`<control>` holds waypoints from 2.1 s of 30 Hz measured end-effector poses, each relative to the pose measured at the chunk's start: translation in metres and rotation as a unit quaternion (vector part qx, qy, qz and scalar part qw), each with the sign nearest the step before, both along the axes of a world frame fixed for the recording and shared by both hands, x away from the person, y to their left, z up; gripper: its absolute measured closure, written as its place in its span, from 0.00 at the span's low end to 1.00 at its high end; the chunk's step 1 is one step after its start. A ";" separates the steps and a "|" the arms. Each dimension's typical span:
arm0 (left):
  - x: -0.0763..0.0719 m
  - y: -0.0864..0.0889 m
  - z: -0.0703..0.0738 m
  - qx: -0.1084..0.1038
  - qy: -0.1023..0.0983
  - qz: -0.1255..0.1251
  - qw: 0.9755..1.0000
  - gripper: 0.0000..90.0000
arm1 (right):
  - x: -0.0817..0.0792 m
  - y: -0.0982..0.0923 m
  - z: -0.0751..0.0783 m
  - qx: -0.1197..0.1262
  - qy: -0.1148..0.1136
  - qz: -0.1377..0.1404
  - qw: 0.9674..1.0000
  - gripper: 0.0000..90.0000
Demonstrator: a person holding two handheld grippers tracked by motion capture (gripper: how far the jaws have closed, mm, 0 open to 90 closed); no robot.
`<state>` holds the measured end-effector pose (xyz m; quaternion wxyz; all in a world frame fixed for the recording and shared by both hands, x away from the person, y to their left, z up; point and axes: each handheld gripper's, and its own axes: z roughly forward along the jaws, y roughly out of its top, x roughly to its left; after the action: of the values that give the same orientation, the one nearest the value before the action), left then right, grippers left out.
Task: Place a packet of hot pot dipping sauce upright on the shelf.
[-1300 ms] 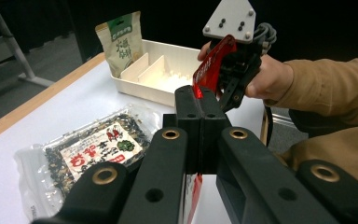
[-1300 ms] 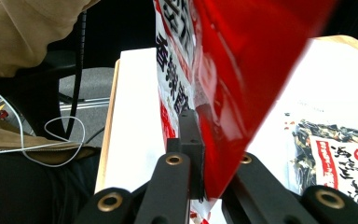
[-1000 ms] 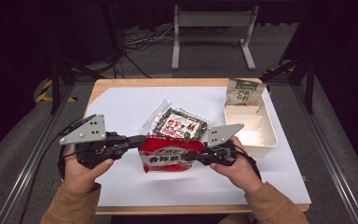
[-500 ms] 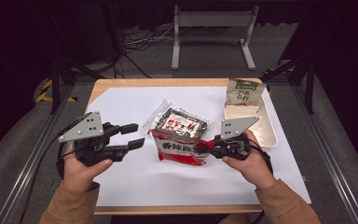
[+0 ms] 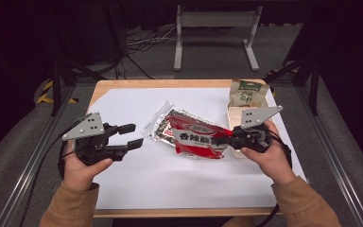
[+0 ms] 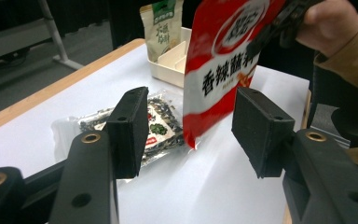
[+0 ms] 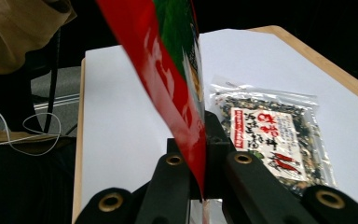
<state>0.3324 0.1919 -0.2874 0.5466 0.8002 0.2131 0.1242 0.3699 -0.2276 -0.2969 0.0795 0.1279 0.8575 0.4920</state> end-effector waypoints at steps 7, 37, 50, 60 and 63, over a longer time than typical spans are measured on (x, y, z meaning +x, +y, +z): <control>0.005 0.005 -0.006 -0.002 0.011 0.010 1.000 0.51 | 0.007 -0.018 0.012 0.002 0.000 -0.022 1.000 1.00; 0.016 0.023 -0.030 0.024 0.049 0.067 0.996 0.47 | 0.040 -0.074 0.032 0.017 -0.014 -0.090 0.996 0.99; 0.022 0.028 -0.038 0.024 0.064 0.073 0.995 0.46 | 0.058 -0.097 0.036 0.027 -0.025 -0.121 0.992 0.99; 0.027 0.032 -0.043 0.019 0.073 0.078 0.994 0.46 | 0.076 -0.109 0.040 0.029 -0.033 -0.135 0.990 0.99; 0.027 0.033 -0.045 0.018 0.077 0.079 0.994 0.46 | 0.081 -0.112 0.040 0.026 -0.033 -0.137 0.990 0.99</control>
<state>0.3597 0.2254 -0.3320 0.5025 0.7980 0.3144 0.1088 0.4511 -0.3392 -0.2564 0.1713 0.2295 0.8155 0.5030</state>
